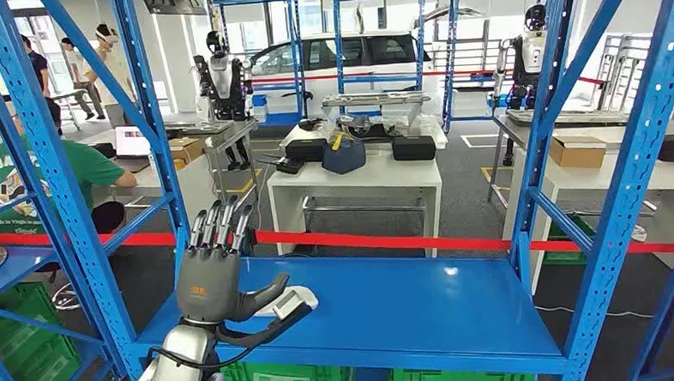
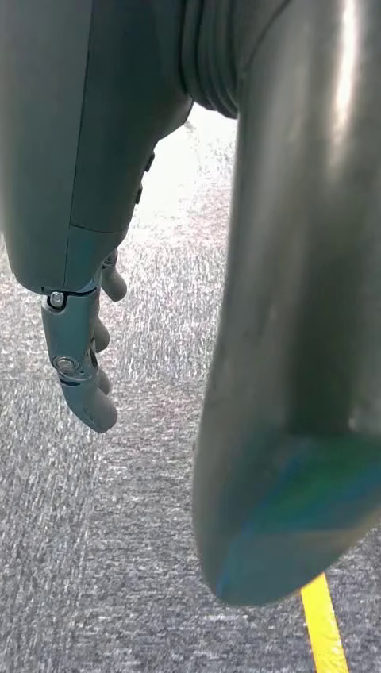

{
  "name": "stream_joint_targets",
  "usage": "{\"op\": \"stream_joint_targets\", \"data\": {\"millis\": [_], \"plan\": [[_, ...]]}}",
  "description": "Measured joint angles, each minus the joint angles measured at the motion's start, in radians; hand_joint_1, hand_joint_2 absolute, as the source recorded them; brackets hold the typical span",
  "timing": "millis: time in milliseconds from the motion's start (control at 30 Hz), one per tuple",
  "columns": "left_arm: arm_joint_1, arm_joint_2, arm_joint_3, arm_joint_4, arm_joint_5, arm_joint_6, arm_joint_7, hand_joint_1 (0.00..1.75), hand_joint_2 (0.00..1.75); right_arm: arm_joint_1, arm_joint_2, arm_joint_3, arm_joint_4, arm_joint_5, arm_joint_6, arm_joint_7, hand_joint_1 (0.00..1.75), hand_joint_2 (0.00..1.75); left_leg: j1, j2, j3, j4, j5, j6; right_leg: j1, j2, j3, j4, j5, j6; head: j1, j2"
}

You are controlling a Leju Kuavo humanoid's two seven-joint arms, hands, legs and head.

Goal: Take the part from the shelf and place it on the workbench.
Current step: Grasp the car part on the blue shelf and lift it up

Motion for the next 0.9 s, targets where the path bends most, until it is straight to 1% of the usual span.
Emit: {"op": "stream_joint_targets", "data": {"millis": [33,67,100,133,167,200,233,267,300,333,367,400,433,467,533,567,600,633,700,733,767,800,833,867,900], "plan": [[0.0,-0.002,0.0,-0.001,0.0,-0.001,-0.001,0.0,0.0,0.0,0.0,0.0,0.0,0.0,0.002,-0.001,0.0,0.0,0.002,0.0,0.004,-0.005,0.001,0.003,-0.001,0.0,-0.002,0.006,-0.005,0.002,0.0,0.0],[-0.001,-0.003,0.001,-0.001,0.0,-0.001,-0.001,0.0,0.0,-0.001,0.0,0.0,0.0,0.0,0.003,-0.001,0.0,0.0,0.004,0.0,0.007,-0.008,0.001,0.006,0.0,0.0,-0.01,0.024,-0.015,0.003,0.0,0.0],[-0.001,-0.006,0.001,-0.002,0.0,-0.003,-0.003,0.0,0.0,-0.002,0.0,0.0,0.0,-0.001,0.006,-0.001,0.0,0.0,0.006,0.0,0.012,-0.013,0.002,0.011,0.001,0.001,-0.03,0.064,-0.035,0.005,0.0,0.0],[0.001,-0.008,0.002,-0.002,0.0,-0.004,-0.006,0.0,0.0,-0.003,0.0,0.0,0.0,-0.001,0.008,-0.002,0.0,0.0,0.006,0.0,0.015,-0.015,0.0,0.016,0.002,0.001,-0.064,0.126,-0.06,0.006,0.0,0.0],[0.004,-0.01,0.002,-0.001,0.0,-0.005,-0.008,0.0,0.0,-0.003,0.0,-0.001,0.0,-0.002,0.01,-0.001,0.0,0.0,0.005,0.001,0.016,-0.014,-0.002,0.02,0.004,0.001,-0.105,0.199,-0.085,0.007,0.0,0.0],[0.008,-0.012,0.002,0.0,0.0,-0.006,-0.01,0.0,0.0,-0.002,-0.001,-0.002,0.0,-0.003,0.011,-0.001,0.0,0.0,0.003,0.001,0.016,-0.012,-0.005,0.023,0.005,0.001,-0.145,0.26,-0.099,0.007,0.0,0.0],[0.012,-0.014,0.002,0.001,0.0,-0.008,-0.011,0.0,0.0,-0.001,-0.001,-0.002,0.0,-0.003,0.012,0.0,0.0,0.0,0.002,0.002,0.017,-0.009,-0.009,0.025,0.006,0.001,-0.17,0.29,-0.096,0.006,0.0,0.0],[0.015,-0.015,0.002,0.001,0.0,-0.01,-0.011,0.0,0.0,0.0,-0.001,-0.003,0.0,-0.003,0.012,0.001,0.0,0.0,0.001,0.002,0.017,-0.004,-0.014,0.025,0.007,0.001,-0.176,0.281,-0.073,0.005,0.0,0.0],[0.016,-0.017,0.002,0.002,0.0,-0.013,-0.011,0.0,0.0,0.001,-0.001,-0.003,0.0,-0.003,0.013,0.0,0.0,0.0,0.001,0.003,0.019,0.002,-0.02,0.024,0.008,-0.001,-0.162,0.233,-0.034,0.002,0.001,0.0],[0.015,-0.019,0.002,0.002,0.0,-0.015,-0.013,0.0,0.0,0.0,-0.001,-0.003,0.0,-0.002,0.013,-0.001,0.0,0.0,0.001,0.004,0.02,0.008,-0.028,0.021,0.009,-0.009,-0.136,0.164,0.004,-0.001,0.0,0.0],[0.014,-0.02,0.002,0.002,0.0,-0.017,-0.015,0.0,0.0,-0.001,-0.001,-0.003,0.0,-0.001,0.014,-0.002,0.0,0.0,-0.002,0.006,0.02,0.017,-0.036,0.017,0.013,-0.019,-0.111,0.101,0.03,-0.005,0.0,0.0],[0.013,-0.02,0.002,0.002,0.0,-0.019,-0.018,0.0,0.0,-0.002,-0.001,-0.003,0.0,-0.001,0.016,-0.003,0.0,0.0,-0.004,0.008,0.02,0.023,-0.042,0.012,0.014,-0.026,-0.092,0.058,0.044,-0.01,0.0,0.0],[0.013,-0.021,0.002,0.002,0.0,-0.021,-0.021,0.0,0.0,-0.003,0.0,-0.003,0.0,0.0,0.017,-0.004,0.0,0.0,-0.007,0.01,0.019,0.027,-0.047,0.007,0.017,-0.031,-0.084,0.039,0.044,-0.016,0.0,0.0],[0.012,-0.021,0.002,0.002,0.0,-0.022,-0.023,0.0,0.0,-0.004,0.0,-0.003,0.0,0.001,0.018,-0.004,0.0,0.0,-0.009,0.014,0.019,0.028,-0.05,0.003,0.019,-0.028,-0.083,0.038,0.04,-0.021,0.0,0.0],[0.012,-0.023,0.002,0.001,0.0,-0.024,-0.025,0.0,0.0,-0.003,0.001,-0.004,0.0,0.003,0.019,-0.004,0.0,0.0,-0.009,0.022,0.022,0.028,-0.058,-0.005,0.016,-0.016,-0.08,0.037,0.039,-0.032,-0.001,0.0],[0.01,-0.023,0.002,0.001,0.0,-0.025,-0.025,0.0,0.0,-0.003,0.002,-0.004,0.0,0.004,0.019,-0.005,0.0,0.0,-0.008,0.022,0.02,0.04,-0.068,-0.011,0.013,-0.01,-0.076,0.036,0.038,-0.038,-0.001,0.0],[0.008,-0.024,0.002,0.001,0.0,-0.026,-0.025,0.0,0.0,-0.003,0.002,-0.005,0.0,0.004,0.02,-0.005,0.0,0.0,-0.007,0.021,0.007,0.07,-0.086,-0.018,0.011,-0.006,-0.072,0.034,0.037,-0.043,-0.002,0.0],[0.007,-0.024,0.002,0.001,0.0,-0.027,-0.025,0.0,0.0,-0.003,0.002,-0.006,0.0,0.005,0.021,-0.005,0.0,0.0,-0.004,0.017,-0.017,0.121,-0.111,-0.025,0.009,-0.001,-0.069,0.034,0.035,-0.047,-0.002,0.0],[0.007,-0.025,0.002,0.002,0.0,-0.029,-0.025,0.0,0.0,-0.003,0.002,-0.008,0.0,0.005,0.021,-0.005,0.0,0.0,0.001,0.014,-0.089,0.257,-0.166,-0.034,0.009,0.01,-0.065,0.034,0.031,-0.051,-0.002,0.0],[0.009,-0.025,0.002,0.003,0.0,-0.03,-0.025,0.0,0.0,-0.003,0.002,-0.008,0.0,0.005,0.021,-0.005,0.0,0.0,0.003,0.014,-0.12,0.307,-0.177,-0.035,0.009,0.016,-0.064,0.034,0.029,-0.052,-0.002,0.0],[0.01,-0.025,0.002,0.003,0.0,-0.031,-0.025,0.0,0.0,-0.003,0.002,-0.009,0.0,0.005,0.021,-0.005,0.0,0.0,0.004,0.013,-0.133,0.321,-0.167,-0.034,0.009,0.023,-0.062,0.034,0.028,-0.052,-0.002,0.0],[0.011,-0.025,0.002,0.003,0.0,-0.031,-0.025,0.0,0.0,-0.002,0.002,-0.009,0.0,0.005,0.022,-0.005,0.0,0.0,0.003,0.01,-0.127,0.293,-0.137,-0.03,0.01,0.031,-0.058,0.034,0.026,-0.051,-0.002,0.0],[0.01,-0.025,0.002,0.003,0.0,-0.031,-0.025,0.0,0.0,-0.002,0.002,-0.009,0.0,0.005,0.022,-0.005,0.0,0.0,0.003,0.003,-0.102,0.229,-0.094,-0.023,0.011,0.039,-0.054,0.034,0.023,-0.049,-0.002,0.0],[0.009,-0.025,0.002,0.002,0.0,-0.031,-0.025,0.0,0.0,-0.003,0.003,-0.009,0.0,0.005,0.022,-0.005,0.0,0.0,0.001,-0.011,-0.069,0.153,-0.055,-0.014,0.01,0.046,-0.05,0.034,0.021,-0.048,-0.002,0.0],[0.007,-0.026,0.002,0.002,0.0,-0.031,-0.025,0.0,0.0,-0.003,0.004,-0.009,0.0,0.005,0.022,-0.005,0.0,0.0,0.0,-0.025,-0.037,0.088,-0.028,-0.006,0.01,0.053,-0.047,0.033,0.02,-0.045,-0.003,0.0]]}}
